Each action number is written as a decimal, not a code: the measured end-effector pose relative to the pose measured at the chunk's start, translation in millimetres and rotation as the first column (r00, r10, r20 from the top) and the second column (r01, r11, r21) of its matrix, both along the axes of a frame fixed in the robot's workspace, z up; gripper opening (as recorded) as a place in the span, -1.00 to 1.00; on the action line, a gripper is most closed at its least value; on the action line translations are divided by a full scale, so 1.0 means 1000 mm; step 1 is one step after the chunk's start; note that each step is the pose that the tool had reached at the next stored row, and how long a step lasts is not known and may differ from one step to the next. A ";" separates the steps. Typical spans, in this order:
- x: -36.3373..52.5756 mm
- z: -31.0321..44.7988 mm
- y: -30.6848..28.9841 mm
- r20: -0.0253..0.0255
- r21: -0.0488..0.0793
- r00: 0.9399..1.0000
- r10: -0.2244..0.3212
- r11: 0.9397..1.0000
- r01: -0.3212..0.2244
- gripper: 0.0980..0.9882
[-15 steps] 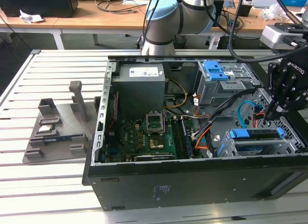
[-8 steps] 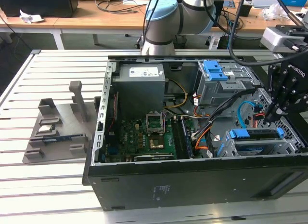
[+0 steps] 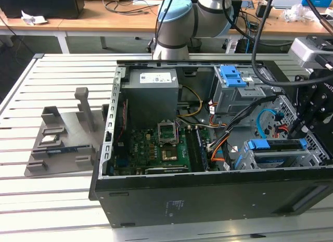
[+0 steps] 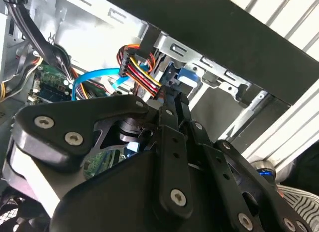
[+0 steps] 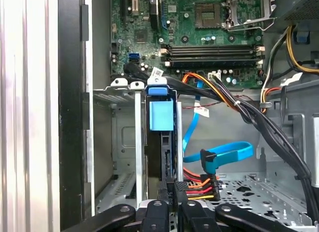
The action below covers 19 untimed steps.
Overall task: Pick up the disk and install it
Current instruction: 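Insert the first disk wire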
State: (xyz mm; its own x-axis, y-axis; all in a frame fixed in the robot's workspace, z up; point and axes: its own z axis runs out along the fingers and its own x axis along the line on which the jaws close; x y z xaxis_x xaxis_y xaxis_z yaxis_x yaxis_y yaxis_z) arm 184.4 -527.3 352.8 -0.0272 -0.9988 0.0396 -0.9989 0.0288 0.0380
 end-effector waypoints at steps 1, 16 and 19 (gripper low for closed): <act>-0.0017 -0.0003 -0.0001 0.000 0.000 1.000 0.000 1.000 0.000 -0.85; -0.0044 -0.0097 -0.0002 0.000 0.000 1.000 0.001 1.000 -0.001 -0.85; -0.0044 -0.0109 -0.0002 0.000 0.000 1.000 0.001 1.000 -0.001 -0.85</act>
State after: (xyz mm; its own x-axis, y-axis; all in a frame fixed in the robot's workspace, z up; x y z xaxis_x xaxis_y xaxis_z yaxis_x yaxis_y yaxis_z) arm 180.0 -527.5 341.8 -0.0262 -0.9989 0.0395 -0.9989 0.0277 0.0380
